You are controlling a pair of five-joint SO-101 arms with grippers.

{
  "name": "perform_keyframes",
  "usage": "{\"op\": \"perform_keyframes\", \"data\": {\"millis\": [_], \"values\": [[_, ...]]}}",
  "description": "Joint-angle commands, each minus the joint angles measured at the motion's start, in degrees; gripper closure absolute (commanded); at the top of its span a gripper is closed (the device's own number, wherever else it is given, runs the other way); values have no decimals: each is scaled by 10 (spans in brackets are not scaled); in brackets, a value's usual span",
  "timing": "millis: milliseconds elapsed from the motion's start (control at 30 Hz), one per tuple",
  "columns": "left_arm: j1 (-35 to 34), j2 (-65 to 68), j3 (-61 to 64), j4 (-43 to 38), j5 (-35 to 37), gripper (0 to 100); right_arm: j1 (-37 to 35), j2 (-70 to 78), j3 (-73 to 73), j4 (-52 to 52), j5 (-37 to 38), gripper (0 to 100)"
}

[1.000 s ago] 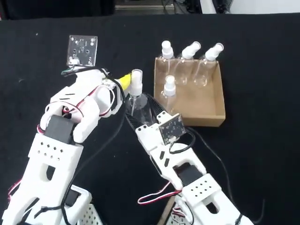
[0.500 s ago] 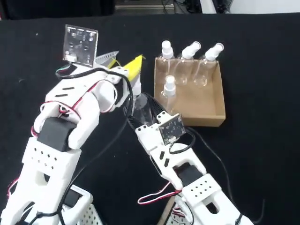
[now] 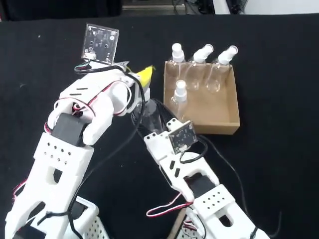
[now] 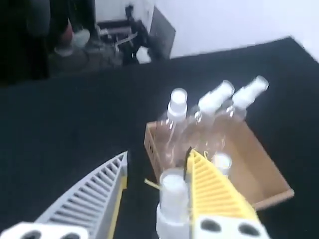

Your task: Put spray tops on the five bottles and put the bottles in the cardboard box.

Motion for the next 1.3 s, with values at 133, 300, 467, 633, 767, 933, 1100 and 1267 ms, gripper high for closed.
{"op": "perform_keyframes", "data": {"millis": [133, 300, 467, 633, 767, 933, 1100, 1267], "values": [[-11, -24, 6, 47, -1, 809, 7, -12, 0, -18, -5, 988], [-12, -24, 10, 76, 0, 809, 8, -12, 0, -18, -5, 988], [-11, -25, 26, 86, 0, 809, 8, -12, 0, -18, -5, 988], [-16, -79, 40, 92, 0, 809, 8, -12, 0, -18, -5, 988], [-16, -109, 97, 51, -4, 809, 5, -12, 0, -18, -5, 988], [-12, -118, 187, -10, -4, 809, 5, -13, -1, -18, -5, 988], [-10, -118, 190, -16, -4, 809, 5, -13, -2, -18, -3, 988], [-10, -118, 153, -12, -4, 809, 5, -13, -2, -18, -2, 988]]}}
